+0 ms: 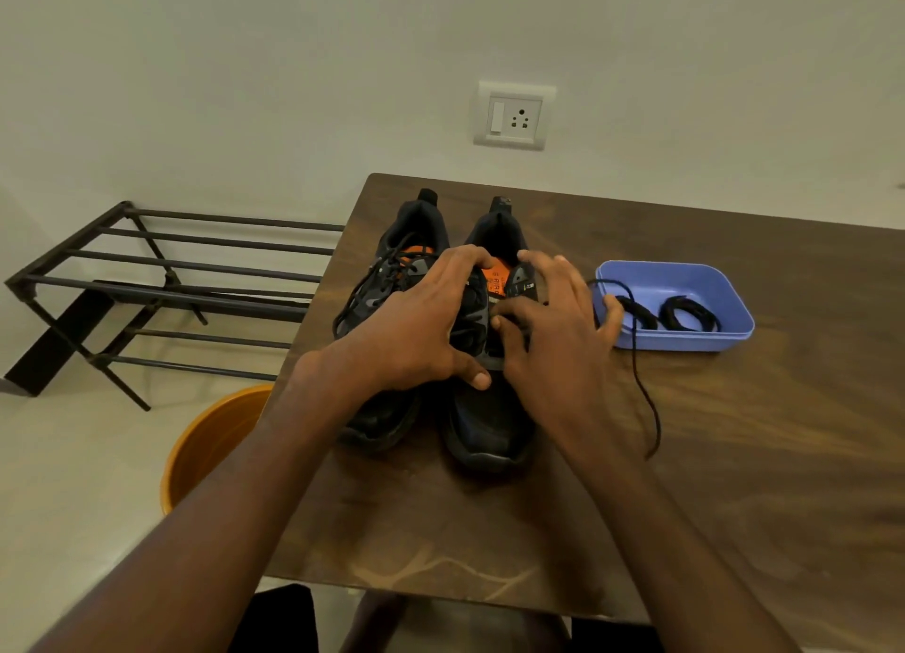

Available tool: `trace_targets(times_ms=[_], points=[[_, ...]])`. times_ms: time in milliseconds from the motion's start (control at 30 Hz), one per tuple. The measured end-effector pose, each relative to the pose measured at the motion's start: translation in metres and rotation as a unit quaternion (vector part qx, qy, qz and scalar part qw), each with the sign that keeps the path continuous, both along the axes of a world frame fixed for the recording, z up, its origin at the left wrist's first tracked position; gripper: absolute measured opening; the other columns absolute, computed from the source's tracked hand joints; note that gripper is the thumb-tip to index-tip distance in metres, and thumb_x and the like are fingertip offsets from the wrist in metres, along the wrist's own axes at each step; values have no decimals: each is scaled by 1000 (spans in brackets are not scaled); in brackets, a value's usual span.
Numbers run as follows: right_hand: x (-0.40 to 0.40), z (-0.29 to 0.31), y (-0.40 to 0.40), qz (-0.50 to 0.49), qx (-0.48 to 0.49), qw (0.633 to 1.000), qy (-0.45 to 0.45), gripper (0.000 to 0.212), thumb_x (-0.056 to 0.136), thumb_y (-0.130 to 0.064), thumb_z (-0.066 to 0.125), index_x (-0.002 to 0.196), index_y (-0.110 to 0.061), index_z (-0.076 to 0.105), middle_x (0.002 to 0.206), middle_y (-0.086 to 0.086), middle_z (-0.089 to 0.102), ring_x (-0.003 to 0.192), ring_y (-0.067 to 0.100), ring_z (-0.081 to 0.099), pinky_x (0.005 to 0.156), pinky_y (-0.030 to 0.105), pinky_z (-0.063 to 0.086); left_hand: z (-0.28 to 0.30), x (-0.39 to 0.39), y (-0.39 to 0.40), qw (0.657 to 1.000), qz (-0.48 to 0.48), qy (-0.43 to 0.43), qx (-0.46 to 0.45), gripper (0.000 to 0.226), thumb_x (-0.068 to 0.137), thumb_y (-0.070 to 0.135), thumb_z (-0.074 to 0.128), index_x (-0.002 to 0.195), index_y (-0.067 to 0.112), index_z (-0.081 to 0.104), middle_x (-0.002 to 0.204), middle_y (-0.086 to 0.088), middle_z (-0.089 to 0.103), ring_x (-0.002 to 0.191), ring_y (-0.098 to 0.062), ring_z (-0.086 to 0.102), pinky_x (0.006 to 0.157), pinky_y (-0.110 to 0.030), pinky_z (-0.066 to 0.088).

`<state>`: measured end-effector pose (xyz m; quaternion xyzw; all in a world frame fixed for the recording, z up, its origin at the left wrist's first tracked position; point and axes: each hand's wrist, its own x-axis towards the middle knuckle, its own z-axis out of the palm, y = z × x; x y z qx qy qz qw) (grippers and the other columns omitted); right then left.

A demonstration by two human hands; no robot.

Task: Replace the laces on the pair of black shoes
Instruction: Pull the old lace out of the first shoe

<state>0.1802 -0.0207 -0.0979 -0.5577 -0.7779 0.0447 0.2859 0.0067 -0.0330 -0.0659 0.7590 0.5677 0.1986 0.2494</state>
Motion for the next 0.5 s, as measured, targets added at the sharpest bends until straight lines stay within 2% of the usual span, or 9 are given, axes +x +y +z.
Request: trace_targets(times_ms=[33, 100, 167, 200, 267, 333, 433, 467, 500], points=[[1, 0, 0, -7, 13, 1000, 15, 14, 86, -20, 76, 97, -28, 77, 151, -6, 49, 148, 21, 35, 117, 70, 13, 1, 1, 0, 1000, 1, 4, -2, 114, 64, 32, 97, 150, 35, 22, 153, 16, 26, 136, -9, 39, 101, -31, 41], [8, 3, -1, -62, 57, 993, 80, 17, 82, -10, 76, 92, -25, 76, 128, -5, 61, 124, 18, 56, 114, 66, 29, 4, 2, -1, 1000, 0, 16, -6, 110, 65, 33, 96, 149, 37, 25, 156, 17, 22, 140, -14, 38, 107, -39, 44], [20, 7, 2, -148, 61, 963, 217, 15, 89, -9, 69, 95, -21, 75, 108, -5, 65, 99, 15, 62, 99, 57, 48, 4, 2, 0, 999, -7, 32, -13, 99, 67, 34, 95, 145, 41, 34, 161, 20, 13, 146, -20, 34, 111, -46, 43], [26, 10, 4, -184, 44, 940, 284, 14, 94, -12, 64, 97, -21, 74, 102, -5, 68, 93, 15, 63, 91, 53, 53, 4, 2, 0, 999, -7, 39, -18, 90, 69, 34, 94, 142, 43, 41, 162, 21, 8, 147, -24, 33, 113, -47, 43], [32, 16, 7, -225, 22, 918, 327, 14, 101, -18, 58, 98, -23, 70, 96, -5, 70, 87, 16, 64, 86, 50, 55, 4, 2, 0, 998, -3, 50, -26, 74, 70, 36, 93, 133, 44, 54, 162, 24, 3, 148, -27, 32, 112, -44, 40], [37, 19, 5, -222, 4, 930, 294, 12, 102, -20, 58, 96, -24, 67, 92, -6, 68, 83, 13, 62, 83, 42, 54, 4, 2, -1, 998, -4, 62, -28, 62, 74, 39, 91, 127, 43, 61, 162, 27, 1, 149, -26, 30, 110, -39, 36], [41, 16, 1, -218, -33, 959, 176, 15, 97, -17, 56, 87, -18, 67, 81, -3, 66, 71, 11, 57, 67, 32, 46, 3, 6, -3, 997, -8, 72, -9, 37, 88, 48, 76, 123, 40, 69, 165, 25, 2, 148, -23, 32, 109, -33, 31], [43, 15, 1, -212, -56, 968, 124, 15, 95, -16, 56, 83, -19, 65, 79, -1, 65, 69, 13, 57, 64, 32, 44, 1, 9, -4, 998, -3, 69, 11, 29, 92, 50, 70, 119, 38, 72, 167, 20, 6, 146, -23, 36, 113, -35, 33], [43, 15, 0, -201, -89, 973, 72, 14, 94, -16, 57, 81, -19, 63, 82, 2, 65, 71, 16, 57, 65, 34, 45, -1, 13, -4, 997, 6, 70, 37, 25, 95, 50, 67, 114, 37, 74, 168, 14, 11, 144, -23, 39, 117, -43, 35]])
